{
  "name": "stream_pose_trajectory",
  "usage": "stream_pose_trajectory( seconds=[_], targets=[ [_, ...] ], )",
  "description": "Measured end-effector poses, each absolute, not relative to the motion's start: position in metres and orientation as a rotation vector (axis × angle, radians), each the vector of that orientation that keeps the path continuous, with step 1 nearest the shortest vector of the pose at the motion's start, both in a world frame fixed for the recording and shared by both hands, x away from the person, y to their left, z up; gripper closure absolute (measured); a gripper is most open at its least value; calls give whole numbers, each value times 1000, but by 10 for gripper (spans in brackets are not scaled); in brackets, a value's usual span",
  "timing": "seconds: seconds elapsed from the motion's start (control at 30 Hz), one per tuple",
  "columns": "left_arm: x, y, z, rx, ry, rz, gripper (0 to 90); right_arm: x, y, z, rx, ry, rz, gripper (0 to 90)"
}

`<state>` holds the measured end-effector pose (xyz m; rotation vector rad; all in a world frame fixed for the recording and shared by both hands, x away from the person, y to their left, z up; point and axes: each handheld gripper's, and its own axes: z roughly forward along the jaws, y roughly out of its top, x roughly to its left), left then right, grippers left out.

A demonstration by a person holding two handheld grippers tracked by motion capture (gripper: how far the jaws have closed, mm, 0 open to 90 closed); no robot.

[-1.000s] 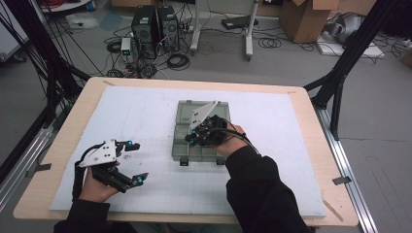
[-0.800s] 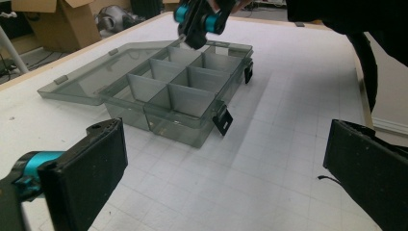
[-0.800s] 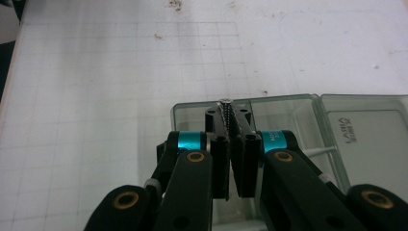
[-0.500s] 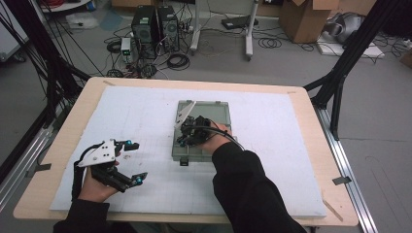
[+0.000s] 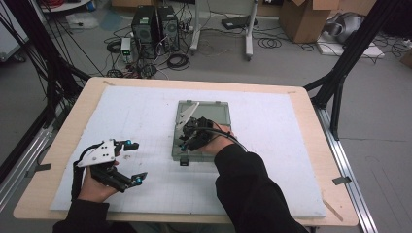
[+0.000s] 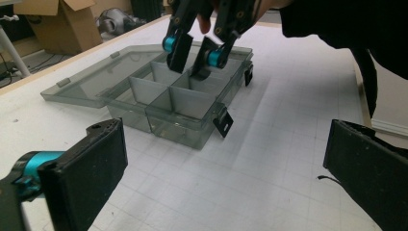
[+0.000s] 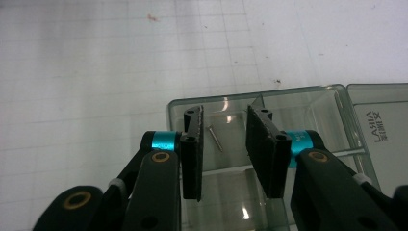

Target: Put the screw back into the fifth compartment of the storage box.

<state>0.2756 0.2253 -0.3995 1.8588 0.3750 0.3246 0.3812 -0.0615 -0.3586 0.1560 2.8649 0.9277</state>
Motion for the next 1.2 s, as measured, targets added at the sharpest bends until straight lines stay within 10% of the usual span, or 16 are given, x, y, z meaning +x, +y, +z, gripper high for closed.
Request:
stream_pose_trajectory(
  seconds=[1.2],
  targets=[
    [276, 227, -401, 1844, 380, 311, 18, 289, -221, -371, 396, 2478, 1481, 330]
  ],
)
